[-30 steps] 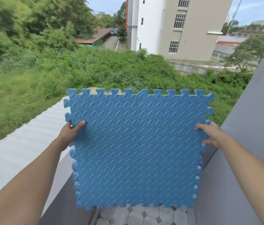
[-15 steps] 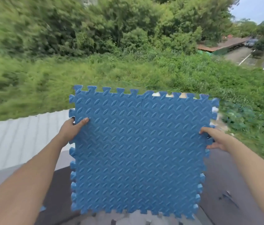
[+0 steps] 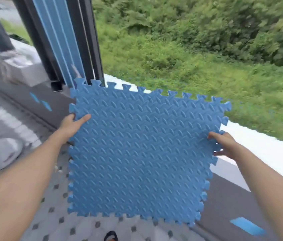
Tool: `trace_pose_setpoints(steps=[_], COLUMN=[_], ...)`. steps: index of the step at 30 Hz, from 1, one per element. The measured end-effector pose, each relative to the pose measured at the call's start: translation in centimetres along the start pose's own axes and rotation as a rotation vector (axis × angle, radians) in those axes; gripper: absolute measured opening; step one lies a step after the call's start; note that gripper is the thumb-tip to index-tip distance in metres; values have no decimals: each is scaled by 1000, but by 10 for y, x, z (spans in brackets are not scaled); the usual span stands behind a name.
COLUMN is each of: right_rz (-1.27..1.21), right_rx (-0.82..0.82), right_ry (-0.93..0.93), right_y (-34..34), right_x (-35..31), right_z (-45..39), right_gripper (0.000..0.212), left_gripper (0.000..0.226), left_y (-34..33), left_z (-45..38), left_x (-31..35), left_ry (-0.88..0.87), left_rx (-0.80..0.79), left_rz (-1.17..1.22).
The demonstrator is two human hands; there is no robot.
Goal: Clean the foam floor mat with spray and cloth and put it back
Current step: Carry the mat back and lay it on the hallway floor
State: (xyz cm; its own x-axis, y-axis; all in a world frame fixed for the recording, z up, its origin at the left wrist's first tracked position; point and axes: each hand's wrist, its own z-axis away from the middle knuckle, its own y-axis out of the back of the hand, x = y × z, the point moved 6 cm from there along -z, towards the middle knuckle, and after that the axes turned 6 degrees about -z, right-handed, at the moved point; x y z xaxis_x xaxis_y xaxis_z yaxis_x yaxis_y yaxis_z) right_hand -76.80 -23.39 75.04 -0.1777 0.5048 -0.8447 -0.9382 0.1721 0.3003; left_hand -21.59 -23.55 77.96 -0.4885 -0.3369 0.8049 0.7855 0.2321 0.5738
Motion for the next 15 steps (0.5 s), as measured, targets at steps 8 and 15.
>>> trace_pose_setpoints(steps=[8, 15], right_rz=[185, 275], right_rx=[-344, -482], right_ry=[80, 107], right_y=[-228, -406], right_x=[-76, -97], right_z=[-66, -76], right_gripper=[28, 64], left_gripper=[49, 51], left_y=[138, 213], left_z=[6, 28], left_x=[-142, -241], left_ry=[294, 552], left_rx=[300, 520], left_rz=[9, 74])
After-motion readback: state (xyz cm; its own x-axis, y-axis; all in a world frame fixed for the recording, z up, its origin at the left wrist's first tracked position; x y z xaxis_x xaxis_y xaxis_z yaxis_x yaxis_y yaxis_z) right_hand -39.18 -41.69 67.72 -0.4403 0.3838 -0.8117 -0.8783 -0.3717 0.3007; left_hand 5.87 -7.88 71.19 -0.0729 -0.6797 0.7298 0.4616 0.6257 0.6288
